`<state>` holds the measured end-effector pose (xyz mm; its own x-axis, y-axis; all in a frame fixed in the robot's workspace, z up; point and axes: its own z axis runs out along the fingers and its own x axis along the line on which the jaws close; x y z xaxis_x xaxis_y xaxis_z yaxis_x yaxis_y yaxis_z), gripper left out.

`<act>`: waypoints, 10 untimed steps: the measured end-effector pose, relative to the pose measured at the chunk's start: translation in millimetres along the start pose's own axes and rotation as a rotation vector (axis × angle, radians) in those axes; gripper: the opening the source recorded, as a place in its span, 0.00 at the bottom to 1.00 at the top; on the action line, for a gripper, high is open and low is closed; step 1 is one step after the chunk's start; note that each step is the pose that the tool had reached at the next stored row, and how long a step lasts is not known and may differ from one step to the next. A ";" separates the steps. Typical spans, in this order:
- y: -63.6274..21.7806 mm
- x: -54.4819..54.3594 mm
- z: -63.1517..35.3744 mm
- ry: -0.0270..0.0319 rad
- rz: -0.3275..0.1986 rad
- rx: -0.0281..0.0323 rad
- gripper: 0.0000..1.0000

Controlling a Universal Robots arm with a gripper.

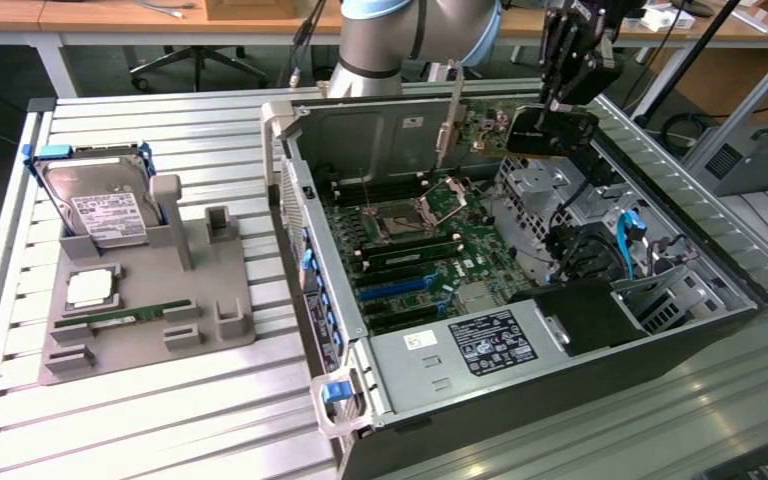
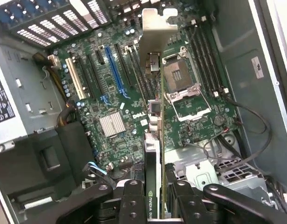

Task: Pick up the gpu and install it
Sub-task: 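Insert the gpu into the slot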

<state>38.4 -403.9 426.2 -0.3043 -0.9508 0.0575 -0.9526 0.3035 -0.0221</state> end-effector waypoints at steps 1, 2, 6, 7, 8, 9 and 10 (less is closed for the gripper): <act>0.0 0.0 0.0 0.0013 -0.033 0.0026 0.27; 0.0 0.0 0.0 0.0046 -0.078 0.0065 0.27; 0.0 0.0 0.1 0.0089 -0.168 0.0138 0.27; 0.0 0.0 0.1 0.0086 -0.183 0.0148 0.27; 0.0 0.0 0.2 0.0084 -0.203 0.0161 0.27; 0.0 -0.2 0.2 0.0086 -0.212 0.0168 0.27; 0.0 -0.2 0.2 0.0087 -0.213 0.0168 0.27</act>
<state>38.4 -403.7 426.0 -0.0964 -0.9928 0.0712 -0.9952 0.0948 -0.0252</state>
